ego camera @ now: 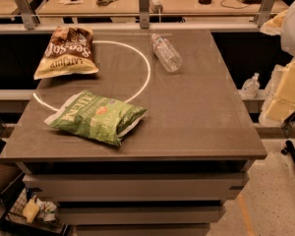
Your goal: Place water bottle upright
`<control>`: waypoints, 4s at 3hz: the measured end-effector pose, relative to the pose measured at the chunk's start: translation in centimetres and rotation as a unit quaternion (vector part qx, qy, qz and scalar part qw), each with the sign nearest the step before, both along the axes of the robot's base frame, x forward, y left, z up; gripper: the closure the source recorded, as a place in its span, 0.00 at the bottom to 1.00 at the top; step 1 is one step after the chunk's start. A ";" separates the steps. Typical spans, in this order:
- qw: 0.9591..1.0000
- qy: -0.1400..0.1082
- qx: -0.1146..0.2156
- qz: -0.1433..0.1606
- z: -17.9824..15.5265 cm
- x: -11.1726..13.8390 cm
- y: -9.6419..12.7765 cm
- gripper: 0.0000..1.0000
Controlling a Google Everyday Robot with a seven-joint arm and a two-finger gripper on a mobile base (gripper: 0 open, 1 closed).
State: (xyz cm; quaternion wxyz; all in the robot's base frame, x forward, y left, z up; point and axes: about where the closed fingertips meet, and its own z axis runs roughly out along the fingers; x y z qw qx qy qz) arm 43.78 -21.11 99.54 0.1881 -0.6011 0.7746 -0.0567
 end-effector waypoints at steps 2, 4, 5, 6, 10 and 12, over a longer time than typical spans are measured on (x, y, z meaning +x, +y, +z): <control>1.000 -0.011 0.007 -0.010 2.0 1.2 0.3 0.00; 0.995 -0.025 0.088 -0.051 7.0 5.8 4.8 0.00; 0.988 -0.028 0.114 -0.096 7.0 8.1 7.8 0.00; 0.984 -0.018 0.093 -0.153 5.3 11.0 10.5 0.00; 0.955 0.002 0.075 -0.287 3.1 16.7 14.1 0.00; 0.928 0.011 0.061 -0.368 1.1 20.2 17.5 0.00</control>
Offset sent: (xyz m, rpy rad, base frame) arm 0.0417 0.0102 0.0679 0.0522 -0.0570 -0.0744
